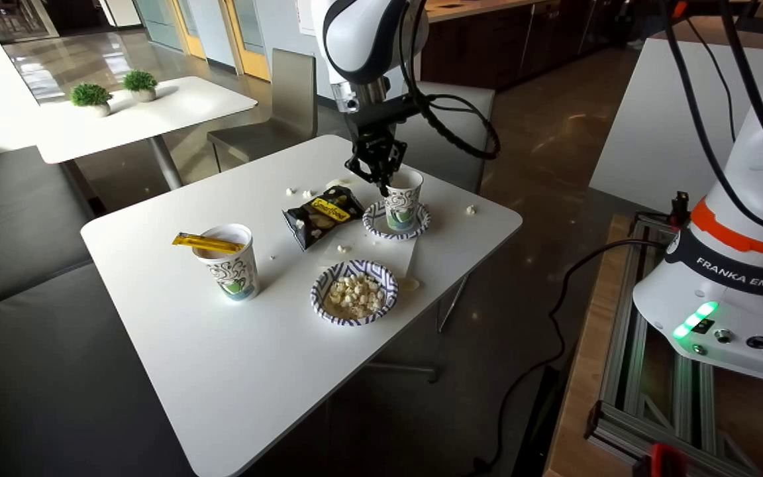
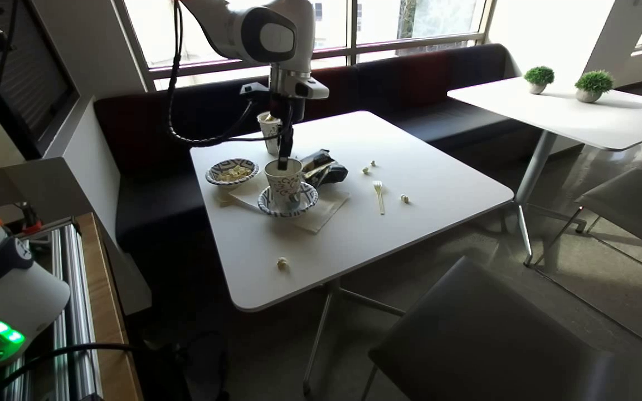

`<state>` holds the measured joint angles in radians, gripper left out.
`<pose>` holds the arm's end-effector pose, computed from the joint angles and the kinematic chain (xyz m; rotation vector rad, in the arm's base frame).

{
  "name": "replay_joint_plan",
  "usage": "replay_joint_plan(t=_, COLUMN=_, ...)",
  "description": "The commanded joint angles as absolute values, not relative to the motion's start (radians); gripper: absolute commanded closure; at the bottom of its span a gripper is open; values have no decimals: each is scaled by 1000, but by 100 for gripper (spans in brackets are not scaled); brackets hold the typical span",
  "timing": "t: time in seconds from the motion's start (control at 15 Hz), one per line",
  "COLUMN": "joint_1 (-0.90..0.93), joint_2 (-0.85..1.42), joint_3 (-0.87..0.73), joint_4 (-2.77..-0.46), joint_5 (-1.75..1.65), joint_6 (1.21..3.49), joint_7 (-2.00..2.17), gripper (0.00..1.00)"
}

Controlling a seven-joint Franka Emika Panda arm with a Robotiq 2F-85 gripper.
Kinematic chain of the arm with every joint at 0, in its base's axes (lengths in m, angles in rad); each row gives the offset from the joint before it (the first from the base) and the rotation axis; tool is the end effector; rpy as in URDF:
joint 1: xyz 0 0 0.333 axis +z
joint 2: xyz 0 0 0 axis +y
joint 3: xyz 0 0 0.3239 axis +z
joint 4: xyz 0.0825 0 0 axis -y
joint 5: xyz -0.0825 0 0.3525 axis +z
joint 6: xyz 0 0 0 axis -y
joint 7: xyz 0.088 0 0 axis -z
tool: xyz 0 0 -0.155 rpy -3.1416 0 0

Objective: Pick up the paper cup to the right and pour all the popcorn from the cup into the white paper bowl on the left

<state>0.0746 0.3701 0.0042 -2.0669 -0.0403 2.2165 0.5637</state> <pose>0.5358 0.0395 0.2195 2.9516 -0.6867 -0.3049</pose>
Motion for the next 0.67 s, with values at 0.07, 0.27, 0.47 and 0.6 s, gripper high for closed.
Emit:
replay_joint_plan(t=0.07, joint_1=65, joint_2=242, joint_3=-5, joint_4=-2148, joint_5=9, joint_6=2167, joint_7=480, gripper=99)
replay_joint_plan(t=0.27, joint_1=58, joint_2=166, joint_3=21, joint_4=-2180, joint_5=76, joint_6=2075, joint_7=352, gripper=99)
replay_joint_plan(t=0.47, joint_1=72, joint_2=86, joint_3=51, joint_4=-2218, joint_5=129, joint_6=2016, joint_7=250, gripper=99)
replay_joint_plan(t=0.6, joint_1=83, joint_2=46, joint_3=77, joint_4=-2237, joint_5=163, joint_6=1986, joint_7=180, gripper=99)
